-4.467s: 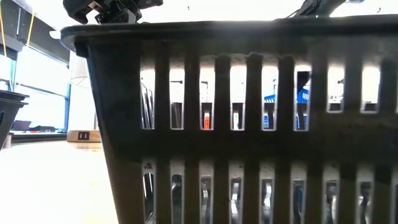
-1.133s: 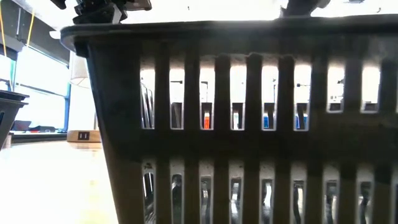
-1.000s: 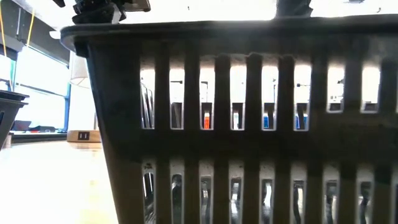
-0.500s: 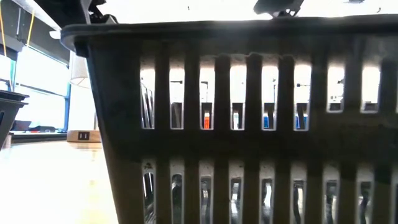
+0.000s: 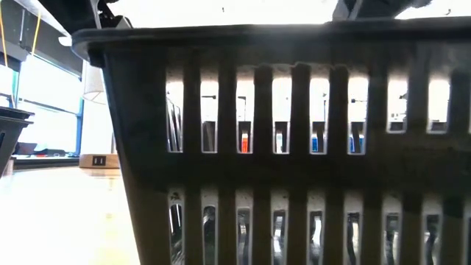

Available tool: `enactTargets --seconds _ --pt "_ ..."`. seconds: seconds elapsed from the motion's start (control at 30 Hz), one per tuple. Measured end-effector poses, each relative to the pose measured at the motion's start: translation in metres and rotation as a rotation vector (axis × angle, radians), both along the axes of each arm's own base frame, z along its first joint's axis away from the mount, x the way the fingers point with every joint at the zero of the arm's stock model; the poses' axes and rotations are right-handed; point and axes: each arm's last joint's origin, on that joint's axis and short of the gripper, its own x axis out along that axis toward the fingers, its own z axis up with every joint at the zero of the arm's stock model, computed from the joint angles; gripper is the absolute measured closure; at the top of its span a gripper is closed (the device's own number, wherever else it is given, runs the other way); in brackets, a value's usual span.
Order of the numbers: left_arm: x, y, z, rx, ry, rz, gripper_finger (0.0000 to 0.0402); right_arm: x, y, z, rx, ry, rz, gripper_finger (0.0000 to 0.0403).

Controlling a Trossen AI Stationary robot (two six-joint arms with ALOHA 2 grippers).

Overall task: Stack baskets by color
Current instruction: Stack the right black bin on top of the left black bin

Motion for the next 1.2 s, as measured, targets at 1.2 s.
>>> enactTargets --seconds 1.2 --pt "-0.001 -0.004 0.000 -0.048 0.011 0.012 0.0259 -0.001 0.025 -0.041 0.020 0.141 0.012 0.0309"
